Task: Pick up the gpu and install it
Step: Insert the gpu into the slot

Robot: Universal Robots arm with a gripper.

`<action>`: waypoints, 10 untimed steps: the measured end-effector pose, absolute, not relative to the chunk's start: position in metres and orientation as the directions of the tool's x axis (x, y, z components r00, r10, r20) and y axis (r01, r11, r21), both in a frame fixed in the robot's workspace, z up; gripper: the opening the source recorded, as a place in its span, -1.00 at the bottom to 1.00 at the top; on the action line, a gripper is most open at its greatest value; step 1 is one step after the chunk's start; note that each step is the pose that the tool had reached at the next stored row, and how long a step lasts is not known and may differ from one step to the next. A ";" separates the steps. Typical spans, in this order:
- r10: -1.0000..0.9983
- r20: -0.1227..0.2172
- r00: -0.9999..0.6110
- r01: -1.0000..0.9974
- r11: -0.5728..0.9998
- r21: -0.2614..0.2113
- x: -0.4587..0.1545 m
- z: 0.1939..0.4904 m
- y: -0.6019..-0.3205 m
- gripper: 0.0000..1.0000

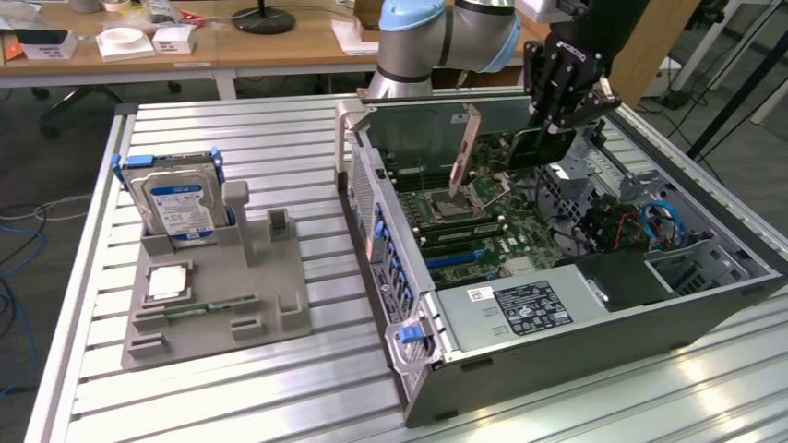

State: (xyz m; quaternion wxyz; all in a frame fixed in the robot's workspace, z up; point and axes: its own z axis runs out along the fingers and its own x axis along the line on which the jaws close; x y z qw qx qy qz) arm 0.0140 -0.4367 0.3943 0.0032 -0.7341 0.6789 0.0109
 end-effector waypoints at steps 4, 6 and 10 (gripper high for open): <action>-0.997 -0.020 0.078 -0.997 -0.078 0.010 0.014 0.393 -0.437 -0.48; -0.997 -0.020 0.078 -0.997 -0.078 0.010 0.014 0.393 -0.437 -0.48; -0.997 -0.020 0.078 -0.997 -0.078 0.010 0.014 0.391 -0.437 -0.48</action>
